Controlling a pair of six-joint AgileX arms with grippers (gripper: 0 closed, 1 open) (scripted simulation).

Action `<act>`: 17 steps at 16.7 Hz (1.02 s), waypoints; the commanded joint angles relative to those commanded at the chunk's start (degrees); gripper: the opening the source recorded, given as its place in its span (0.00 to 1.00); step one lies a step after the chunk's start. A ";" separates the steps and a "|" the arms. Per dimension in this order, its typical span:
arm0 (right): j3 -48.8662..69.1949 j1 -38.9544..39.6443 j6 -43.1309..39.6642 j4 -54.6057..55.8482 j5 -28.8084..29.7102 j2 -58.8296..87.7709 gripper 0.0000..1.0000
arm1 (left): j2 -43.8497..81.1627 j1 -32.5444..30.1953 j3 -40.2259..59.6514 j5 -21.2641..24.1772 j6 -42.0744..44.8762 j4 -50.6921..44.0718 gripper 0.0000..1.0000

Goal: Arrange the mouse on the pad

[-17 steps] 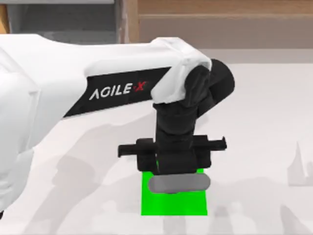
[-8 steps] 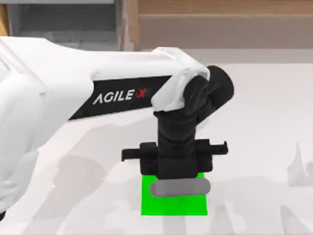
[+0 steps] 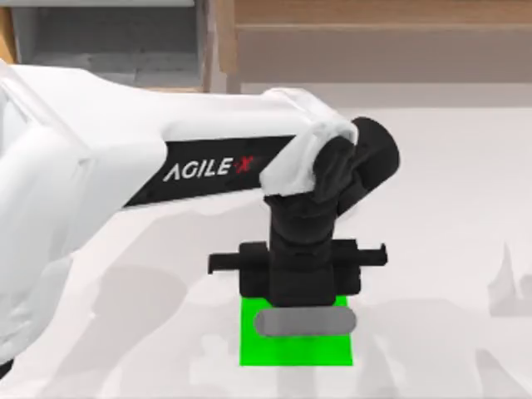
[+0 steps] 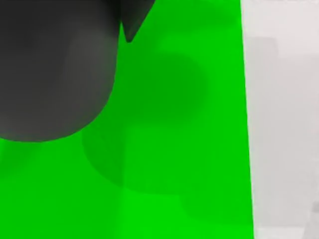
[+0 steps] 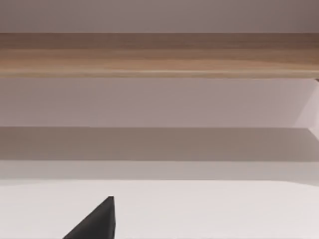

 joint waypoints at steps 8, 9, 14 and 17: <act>0.00 0.00 0.00 0.00 0.00 0.00 1.00 | 0.00 0.00 0.00 0.00 0.00 0.00 0.68; 0.00 0.00 0.00 0.00 0.00 0.00 1.00 | 0.00 0.00 0.00 0.00 0.00 0.00 0.75; 0.00 0.00 0.00 0.00 0.00 0.00 1.00 | 0.00 0.00 0.00 0.00 0.00 0.00 1.00; 0.00 0.00 0.00 0.00 0.00 0.00 1.00 | 0.00 0.00 0.00 0.00 0.00 0.00 1.00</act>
